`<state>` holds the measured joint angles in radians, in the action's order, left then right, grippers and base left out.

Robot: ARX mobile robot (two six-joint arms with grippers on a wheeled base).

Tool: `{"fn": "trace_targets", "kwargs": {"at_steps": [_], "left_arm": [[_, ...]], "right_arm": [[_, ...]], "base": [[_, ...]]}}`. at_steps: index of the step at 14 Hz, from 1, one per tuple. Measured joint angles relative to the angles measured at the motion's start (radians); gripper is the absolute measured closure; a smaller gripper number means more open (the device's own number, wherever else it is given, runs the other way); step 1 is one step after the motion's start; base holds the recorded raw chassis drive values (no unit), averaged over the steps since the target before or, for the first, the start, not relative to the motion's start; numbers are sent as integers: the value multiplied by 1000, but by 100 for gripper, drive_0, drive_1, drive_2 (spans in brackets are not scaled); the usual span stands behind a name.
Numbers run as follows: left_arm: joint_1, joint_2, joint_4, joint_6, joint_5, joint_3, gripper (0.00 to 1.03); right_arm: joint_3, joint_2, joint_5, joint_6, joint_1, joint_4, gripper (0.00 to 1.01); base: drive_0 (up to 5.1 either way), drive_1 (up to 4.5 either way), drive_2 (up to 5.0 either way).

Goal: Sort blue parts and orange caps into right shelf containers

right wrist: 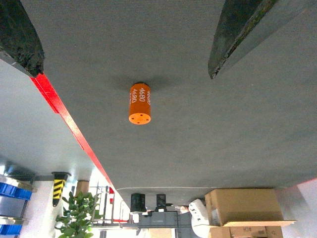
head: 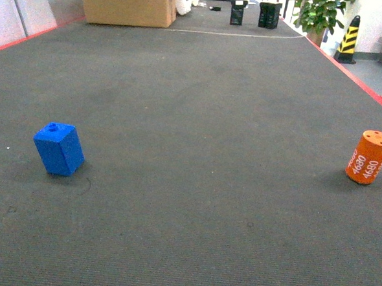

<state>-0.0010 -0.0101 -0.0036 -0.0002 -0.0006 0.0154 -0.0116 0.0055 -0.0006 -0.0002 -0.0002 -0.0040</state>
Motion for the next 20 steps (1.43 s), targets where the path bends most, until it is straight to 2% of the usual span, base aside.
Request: {"fn": "trace_targets", "kwargs": {"at_steps": [20], "left_arm": [[0, 0, 0, 0, 0, 0, 5]], "right_arm": [[0, 0, 0, 0, 0, 0, 3]], "base": [[0, 0, 0]]}}
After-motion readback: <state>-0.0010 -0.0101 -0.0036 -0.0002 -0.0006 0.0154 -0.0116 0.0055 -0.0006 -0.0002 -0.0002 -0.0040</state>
